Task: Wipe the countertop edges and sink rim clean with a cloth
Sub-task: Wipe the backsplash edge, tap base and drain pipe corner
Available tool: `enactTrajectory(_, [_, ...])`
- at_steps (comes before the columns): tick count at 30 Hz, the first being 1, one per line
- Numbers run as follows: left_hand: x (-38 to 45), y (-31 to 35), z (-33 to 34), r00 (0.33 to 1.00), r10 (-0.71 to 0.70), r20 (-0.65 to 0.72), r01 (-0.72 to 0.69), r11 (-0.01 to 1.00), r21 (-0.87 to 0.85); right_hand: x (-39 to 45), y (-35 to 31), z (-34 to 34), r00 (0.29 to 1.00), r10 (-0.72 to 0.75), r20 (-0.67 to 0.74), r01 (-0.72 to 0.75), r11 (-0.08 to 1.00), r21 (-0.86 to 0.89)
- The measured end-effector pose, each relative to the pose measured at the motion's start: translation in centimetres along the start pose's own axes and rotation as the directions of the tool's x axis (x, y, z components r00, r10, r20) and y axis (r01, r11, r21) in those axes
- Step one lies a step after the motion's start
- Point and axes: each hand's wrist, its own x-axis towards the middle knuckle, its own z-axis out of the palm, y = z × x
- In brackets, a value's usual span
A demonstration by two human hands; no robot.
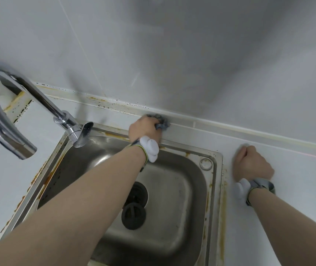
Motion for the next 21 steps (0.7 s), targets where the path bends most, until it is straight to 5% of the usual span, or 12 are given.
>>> enactTrajectory(3, [1.0, -2.9, -2.5, 0.980, -0.200, 0.009, 0.200, 0.980, -0.001, 0.1, -1.1, -1.3, 0.997, 0.012, 0.073, -0.007, 0.998, -0.061])
enactTrajectory(6, [0.9, -5.2, -4.4, 0.971, -0.231, -0.058, 0.228, 0.972, -0.066, 0.1, -7.2, -2.4, 0.961, -0.261, 0.097, 0.261, 0.965, 0.007])
enactTrajectory(8, [0.3, -5.8, -5.2, 0.974, -0.203, -0.100, 0.191, 0.975, -0.112, -0.7, -13.5, -1.7, 0.858, -0.500, 0.116, 0.500, 0.865, 0.027])
enactTrajectory(12, [-0.6, -7.1, -6.2, 0.966, -0.188, -0.179, 0.144, 0.962, -0.231, -2.6, -23.5, 0.6, 0.632, -0.751, 0.192, 0.762, 0.647, 0.024])
enactTrajectory(16, [-1.1, -7.8, -6.5, 0.977, -0.089, -0.196, 0.036, 0.966, -0.255, -2.3, -25.8, 2.2, 0.499, -0.847, 0.183, 0.860, 0.510, 0.016])
enactTrajectory(21, [-0.9, -7.6, -6.0, 0.965, -0.115, -0.233, 0.031, 0.941, -0.337, -1.8, -25.5, 2.8, 0.483, -0.869, 0.109, 0.872, 0.489, 0.028])
